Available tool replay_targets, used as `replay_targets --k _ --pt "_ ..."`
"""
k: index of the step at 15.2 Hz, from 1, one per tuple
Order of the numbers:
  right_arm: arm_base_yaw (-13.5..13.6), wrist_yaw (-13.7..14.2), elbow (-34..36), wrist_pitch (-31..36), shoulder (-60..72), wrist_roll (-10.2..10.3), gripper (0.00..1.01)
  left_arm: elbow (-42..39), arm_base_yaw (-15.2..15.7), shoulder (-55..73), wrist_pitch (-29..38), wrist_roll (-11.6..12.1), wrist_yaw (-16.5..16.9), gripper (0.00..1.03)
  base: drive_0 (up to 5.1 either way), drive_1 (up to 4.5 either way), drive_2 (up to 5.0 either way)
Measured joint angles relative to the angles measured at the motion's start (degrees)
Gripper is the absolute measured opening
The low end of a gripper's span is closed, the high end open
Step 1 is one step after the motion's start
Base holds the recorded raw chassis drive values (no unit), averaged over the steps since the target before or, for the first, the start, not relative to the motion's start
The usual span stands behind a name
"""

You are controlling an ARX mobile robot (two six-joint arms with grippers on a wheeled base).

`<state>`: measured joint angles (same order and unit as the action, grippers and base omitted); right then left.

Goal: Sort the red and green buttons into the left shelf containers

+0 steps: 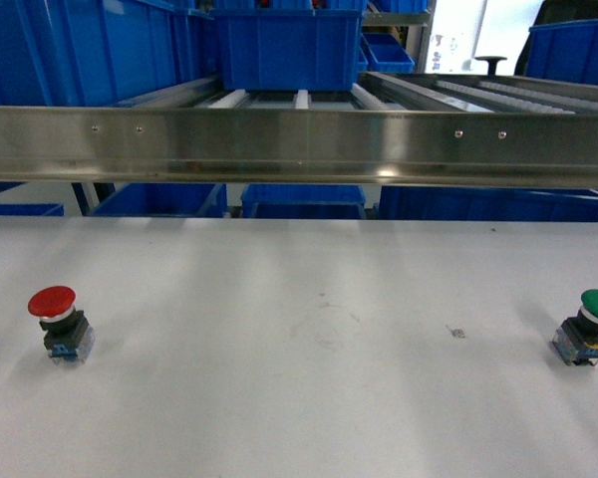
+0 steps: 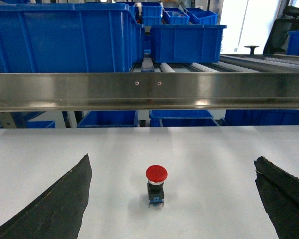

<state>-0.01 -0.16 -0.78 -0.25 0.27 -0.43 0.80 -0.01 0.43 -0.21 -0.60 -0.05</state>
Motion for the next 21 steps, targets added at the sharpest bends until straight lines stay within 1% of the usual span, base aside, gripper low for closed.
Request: replay_targets --k 12,13,14,15,16,17,18,19,20,21 --pt "0.00 0.07 0.00 0.31 0.07 -0.07 0.98 0.00 0.00 0.00 0.00 0.00 0.00 0.98 0.0 0.00 0.0" --pt "0.00 -0.20 0.00 2.84 1.14 0.02 0.98 -0.02 0.76 0.35 1.20 -0.09 1.36 0.98 0.0 0.00 0.0" --pt "0.72 0.37 0.02 6.05 3.85 -0.50 0.98 -0.02 2.84 1.81 4.07 -0.26 3.32 0.98 0.0 0.00 0.0" --pt "1.29 0.24 0.02 9.16 7.72 -0.70 0.98 -0.04 4.74 4.39 6.95 -0.57 4.39 0.98 0.0 0.00 0.0" --pt "2.34 0.39 0.00 12.85 12.35 -1.64 0.98 -0.04 7.06 8.61 11.43 -1.40 5.99 0.98 0.0 0.00 0.0" --pt "2.27 -0.13 -0.17 19.91 20.61 -2.75 0.98 0.02 8.35 18.18 20.87 -2.25 6.93 0.98 0.0 0.00 0.0" --pt "2.10 -0.79 -1.18 24.41 27.50 -3.52 0.98 0.33 7.82 25.75 26.80 -2.62 8.00 0.98 0.0 0.00 0.0" --pt "1.95 -1.36 -2.89 27.93 33.18 -4.00 0.98 1.57 6.93 32.00 30.88 -2.43 8.96 0.98 0.0 0.00 0.0" --pt "1.86 -1.97 -5.27 30.99 38.77 -4.68 0.98 4.04 6.32 37.75 33.75 -2.38 9.60 0.98 0.0 0.00 0.0" --pt "1.86 -2.64 -8.31 34.27 45.00 -5.35 0.98 8.81 5.44 44.33 34.49 -1.92 10.88 0.98 0.0 0.00 0.0"
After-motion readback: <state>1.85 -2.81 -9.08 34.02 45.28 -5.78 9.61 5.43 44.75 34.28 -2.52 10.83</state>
